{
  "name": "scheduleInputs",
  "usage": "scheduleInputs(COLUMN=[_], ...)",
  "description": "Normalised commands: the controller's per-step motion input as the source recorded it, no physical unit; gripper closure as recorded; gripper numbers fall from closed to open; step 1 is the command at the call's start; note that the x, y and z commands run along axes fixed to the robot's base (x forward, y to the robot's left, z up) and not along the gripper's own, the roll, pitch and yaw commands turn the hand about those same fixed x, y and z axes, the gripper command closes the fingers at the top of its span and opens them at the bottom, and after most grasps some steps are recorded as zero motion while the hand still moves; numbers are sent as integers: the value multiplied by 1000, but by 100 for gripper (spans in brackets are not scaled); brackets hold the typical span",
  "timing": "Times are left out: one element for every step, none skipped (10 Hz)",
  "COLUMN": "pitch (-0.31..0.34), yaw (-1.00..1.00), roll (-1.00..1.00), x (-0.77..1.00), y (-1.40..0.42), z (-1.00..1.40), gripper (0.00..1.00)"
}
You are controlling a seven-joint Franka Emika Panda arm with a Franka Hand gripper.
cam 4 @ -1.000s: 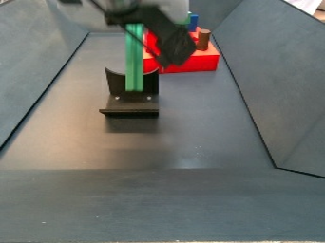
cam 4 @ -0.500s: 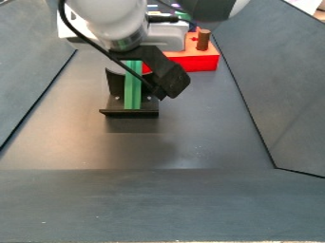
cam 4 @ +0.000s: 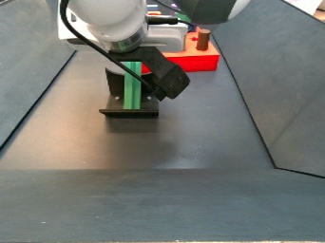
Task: Pick up the star object. Move up. Place the star object on the fixture. Regrasp the star object. Move to above the board. Insert the star object.
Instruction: Place the star object on the fixture, then regrasp the star object.
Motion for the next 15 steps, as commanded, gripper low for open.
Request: scheduleInputs(pitch=[-37, 0, 3, 5, 22, 29, 47, 62, 77, 86, 92, 76, 75, 72, 67], yaw=[47, 0, 15, 22, 28, 28, 23, 15, 2, -6, -20, 24, 22, 22, 21], roll=[-42, 0, -45, -39, -16, -2, 19, 27, 36, 38, 45, 1000, 1000, 1000, 1000], x=[43, 0, 0, -5, -25, -25, -32, -35, -27, -26, -21, 153, 158, 91, 17], y=[69, 0, 0, 4, 11, 9, 9, 10, 14, 12, 13, -784, -755, -611, -341], z=[-261, 0, 1000, 1000, 1000, 1000, 1000, 879, 631, 507, 256, 704, 583, 452, 203], gripper=[100, 0, 0, 0, 0, 0, 0, 0, 0, 0, 0, 0, 0, 0, 0])
